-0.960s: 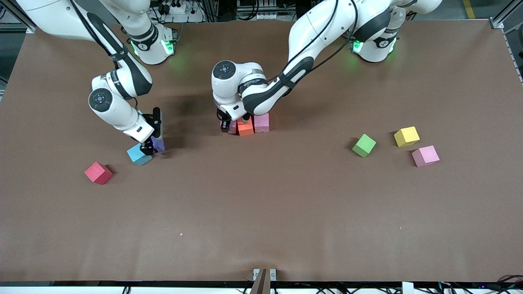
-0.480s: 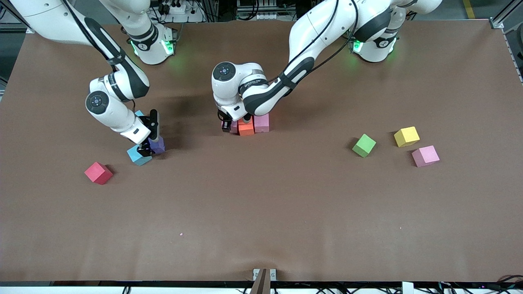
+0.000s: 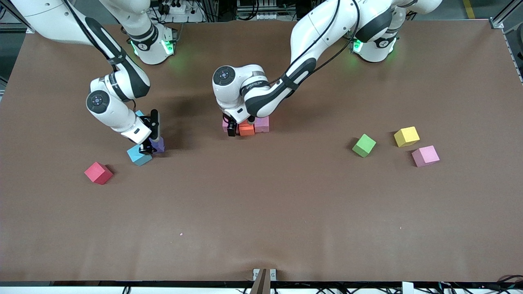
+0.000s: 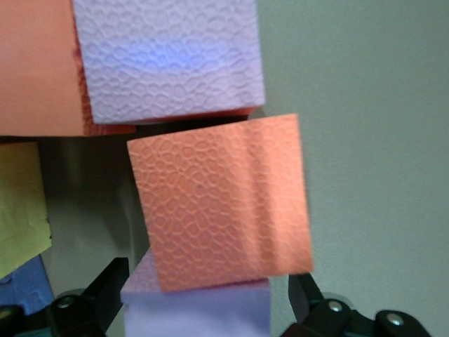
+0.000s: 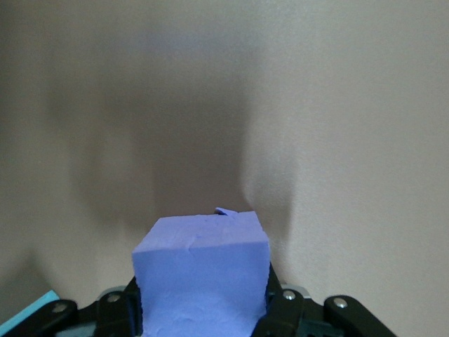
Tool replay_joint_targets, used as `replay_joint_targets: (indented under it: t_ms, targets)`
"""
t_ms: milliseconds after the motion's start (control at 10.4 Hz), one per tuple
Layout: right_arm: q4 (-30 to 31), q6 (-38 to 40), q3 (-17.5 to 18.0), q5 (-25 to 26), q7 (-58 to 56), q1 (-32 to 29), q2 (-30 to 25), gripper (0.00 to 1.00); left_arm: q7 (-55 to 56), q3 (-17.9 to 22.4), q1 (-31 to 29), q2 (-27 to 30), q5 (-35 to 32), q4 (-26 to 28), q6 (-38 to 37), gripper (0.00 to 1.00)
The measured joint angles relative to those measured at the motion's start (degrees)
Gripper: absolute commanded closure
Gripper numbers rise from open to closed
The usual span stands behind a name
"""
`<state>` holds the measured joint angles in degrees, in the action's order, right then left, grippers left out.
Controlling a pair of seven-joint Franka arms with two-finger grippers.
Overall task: Form number 2 with 11 blocks
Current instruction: 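Place the purple cube below pink while the left gripper reaches green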
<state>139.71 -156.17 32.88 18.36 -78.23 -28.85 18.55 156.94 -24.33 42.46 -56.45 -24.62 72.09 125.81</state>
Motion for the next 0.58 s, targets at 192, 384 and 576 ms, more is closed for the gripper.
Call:
replay_joint_targets:
  t_ms: [192, 384, 576]
  targets:
    - [-0.82, -0.15, 0.0, 0.0, 0.03, -0.02, -1.4, 0.87, 0.0, -0.29, 0.02, 2.92, 0.53, -0.4, -2.12, 0.0]
    - [-1.83, -0.22, 0.19, -1.6, 0.71, 0.11, -4.12, 0.85, -0.06, -0.34, -0.03, 6.74, 1.17, -0.45, -5.42, 0.0]
    - [-3.14, 1.39, 0.96, -6.15, 6.71, 2.91, -7.31, 0.85, -1.48, -0.21, -1.23, 8.97, 1.22, -0.47, -8.68, 0.0]
